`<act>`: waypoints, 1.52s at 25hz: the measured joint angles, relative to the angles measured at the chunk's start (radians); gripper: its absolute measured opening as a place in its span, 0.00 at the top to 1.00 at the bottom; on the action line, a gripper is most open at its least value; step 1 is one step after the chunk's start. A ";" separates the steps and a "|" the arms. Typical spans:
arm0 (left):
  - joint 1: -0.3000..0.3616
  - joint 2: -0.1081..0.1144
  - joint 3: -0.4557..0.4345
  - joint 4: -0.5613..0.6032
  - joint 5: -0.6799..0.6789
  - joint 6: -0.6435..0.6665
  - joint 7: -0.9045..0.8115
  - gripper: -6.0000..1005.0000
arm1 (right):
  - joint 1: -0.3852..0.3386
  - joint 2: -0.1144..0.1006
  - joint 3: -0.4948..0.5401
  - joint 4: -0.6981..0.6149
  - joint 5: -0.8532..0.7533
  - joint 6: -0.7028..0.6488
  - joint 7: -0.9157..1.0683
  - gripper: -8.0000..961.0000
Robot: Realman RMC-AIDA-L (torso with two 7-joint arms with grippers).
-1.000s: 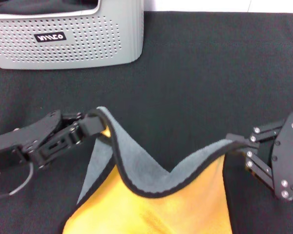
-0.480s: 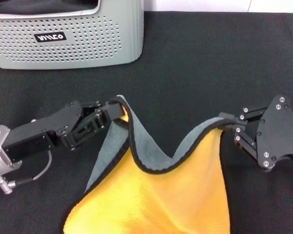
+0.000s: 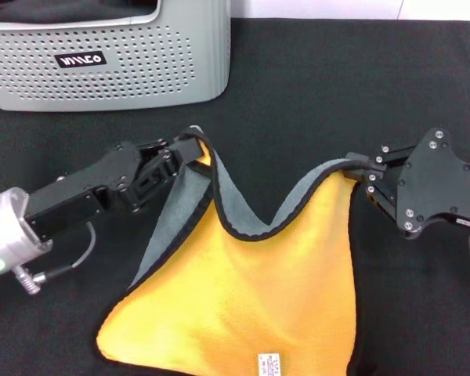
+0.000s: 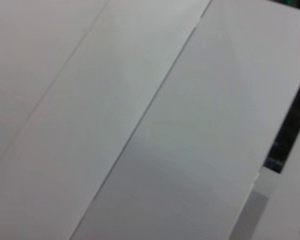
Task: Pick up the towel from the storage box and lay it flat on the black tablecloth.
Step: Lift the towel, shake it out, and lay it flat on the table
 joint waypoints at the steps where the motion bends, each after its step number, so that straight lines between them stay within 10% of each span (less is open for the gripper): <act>1: -0.001 -0.004 0.000 0.000 0.000 -0.016 0.003 0.99 | 0.012 0.000 0.000 0.015 0.001 -0.006 -0.001 0.97; 38: -0.013 -0.116 -0.122 0.007 -0.002 -0.447 0.269 0.99 | 0.309 -0.005 -0.003 0.455 0.106 -0.300 -0.112 0.97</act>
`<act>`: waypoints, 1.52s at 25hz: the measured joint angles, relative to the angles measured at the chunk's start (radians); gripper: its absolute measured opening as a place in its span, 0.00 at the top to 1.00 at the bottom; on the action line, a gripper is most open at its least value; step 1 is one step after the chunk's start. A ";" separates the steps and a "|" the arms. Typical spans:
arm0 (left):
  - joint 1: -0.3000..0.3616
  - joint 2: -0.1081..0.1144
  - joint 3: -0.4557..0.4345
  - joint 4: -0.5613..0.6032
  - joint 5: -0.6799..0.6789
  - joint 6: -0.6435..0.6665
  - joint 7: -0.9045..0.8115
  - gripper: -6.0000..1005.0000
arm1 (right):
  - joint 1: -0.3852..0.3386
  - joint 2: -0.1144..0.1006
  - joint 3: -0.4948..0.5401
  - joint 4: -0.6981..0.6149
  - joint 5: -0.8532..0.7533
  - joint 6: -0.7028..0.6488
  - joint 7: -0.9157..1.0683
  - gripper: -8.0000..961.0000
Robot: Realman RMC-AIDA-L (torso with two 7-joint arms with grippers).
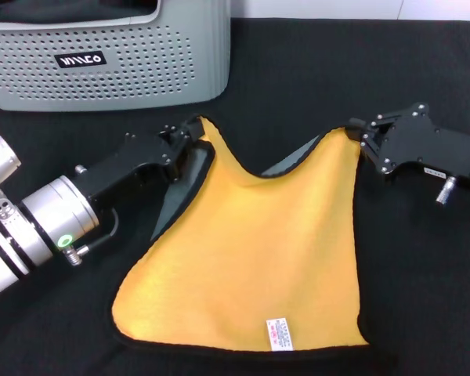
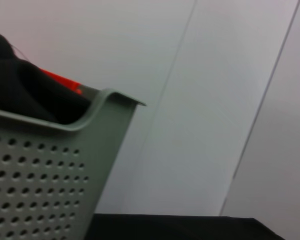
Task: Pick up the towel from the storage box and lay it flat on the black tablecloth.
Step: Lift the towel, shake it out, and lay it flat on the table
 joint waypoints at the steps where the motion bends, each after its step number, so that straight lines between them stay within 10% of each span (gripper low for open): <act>1: 0.000 -0.001 -0.009 0.000 -0.001 -0.002 0.007 0.99 | 0.004 0.000 0.000 0.005 0.000 -0.007 0.000 0.97; 38: -0.095 -0.021 -0.068 -0.073 -0.004 -0.190 0.284 0.98 | 0.184 0.005 -0.009 0.207 0.061 -0.199 -0.084 0.97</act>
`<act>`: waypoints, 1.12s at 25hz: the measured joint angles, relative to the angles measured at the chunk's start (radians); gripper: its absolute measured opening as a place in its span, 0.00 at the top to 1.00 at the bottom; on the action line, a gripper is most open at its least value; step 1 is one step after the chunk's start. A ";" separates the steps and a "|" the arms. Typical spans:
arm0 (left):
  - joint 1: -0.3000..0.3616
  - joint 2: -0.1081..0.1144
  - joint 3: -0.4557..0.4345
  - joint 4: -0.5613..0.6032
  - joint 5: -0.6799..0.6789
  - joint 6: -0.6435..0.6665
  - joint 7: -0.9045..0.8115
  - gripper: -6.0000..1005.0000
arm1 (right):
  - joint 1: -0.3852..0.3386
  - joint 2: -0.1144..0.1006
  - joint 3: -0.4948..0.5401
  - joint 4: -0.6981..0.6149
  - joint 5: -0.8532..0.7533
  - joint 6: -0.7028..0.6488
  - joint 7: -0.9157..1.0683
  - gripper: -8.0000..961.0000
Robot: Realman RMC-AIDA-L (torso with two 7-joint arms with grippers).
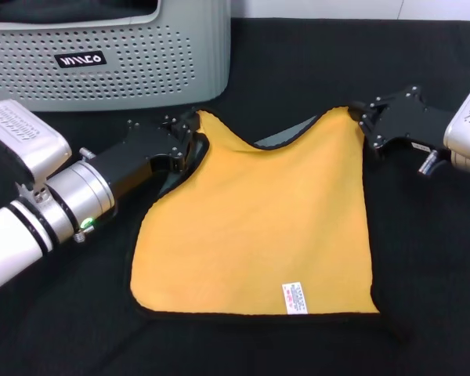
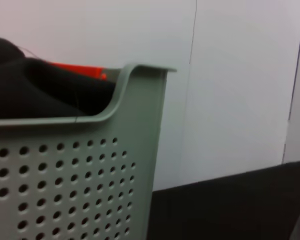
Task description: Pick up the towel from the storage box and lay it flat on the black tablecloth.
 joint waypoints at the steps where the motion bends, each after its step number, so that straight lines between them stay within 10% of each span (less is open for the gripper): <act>1: -0.003 0.000 0.000 0.000 0.000 -0.009 0.004 0.98 | 0.001 0.000 0.000 0.000 0.000 -0.006 -0.004 0.97; 28: -0.038 0.000 0.007 -0.002 -0.166 -0.187 0.049 0.87 | 0.114 0.005 0.008 0.139 0.149 -0.140 -0.088 0.87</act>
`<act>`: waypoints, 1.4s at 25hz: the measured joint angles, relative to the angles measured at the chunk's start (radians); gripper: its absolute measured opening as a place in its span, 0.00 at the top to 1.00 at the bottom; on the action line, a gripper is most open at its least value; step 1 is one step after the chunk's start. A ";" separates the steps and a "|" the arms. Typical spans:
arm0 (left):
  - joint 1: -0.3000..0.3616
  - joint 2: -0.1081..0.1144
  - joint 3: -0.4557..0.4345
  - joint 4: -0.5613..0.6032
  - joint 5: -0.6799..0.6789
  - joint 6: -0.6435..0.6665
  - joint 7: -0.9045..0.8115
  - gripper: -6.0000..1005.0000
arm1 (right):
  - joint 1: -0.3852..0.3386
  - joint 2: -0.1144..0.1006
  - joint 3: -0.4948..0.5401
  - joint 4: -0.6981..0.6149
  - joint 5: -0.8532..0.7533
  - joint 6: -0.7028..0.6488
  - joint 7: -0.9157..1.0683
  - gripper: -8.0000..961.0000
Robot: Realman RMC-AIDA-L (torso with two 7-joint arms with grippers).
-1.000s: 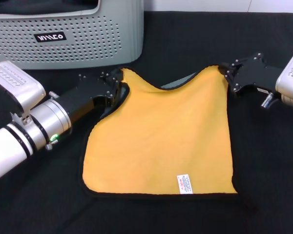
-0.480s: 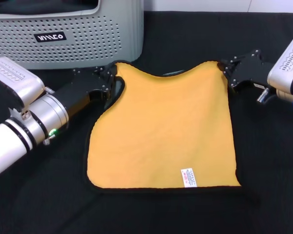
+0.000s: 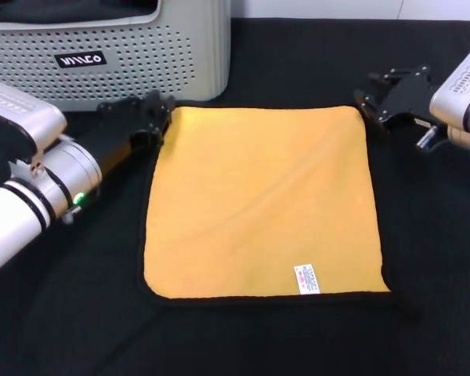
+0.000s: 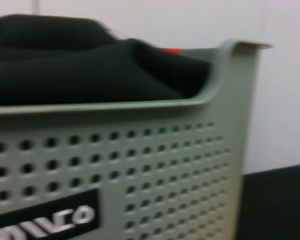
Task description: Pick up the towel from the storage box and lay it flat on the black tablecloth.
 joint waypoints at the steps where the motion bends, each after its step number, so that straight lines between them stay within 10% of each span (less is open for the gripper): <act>1: 0.001 0.000 0.000 0.000 -0.016 -0.004 0.005 0.85 | -0.003 0.000 0.000 0.001 0.016 -0.005 -0.009 0.83; 19: 0.165 0.006 -0.006 -0.010 -0.152 0.222 0.097 0.25 | -0.258 -0.003 0.001 -0.220 0.160 0.193 -0.134 0.11; 35: 0.338 0.008 -0.020 -0.021 -0.181 0.746 0.075 0.12 | -0.425 -0.004 0.027 -0.284 0.191 0.642 -0.168 0.08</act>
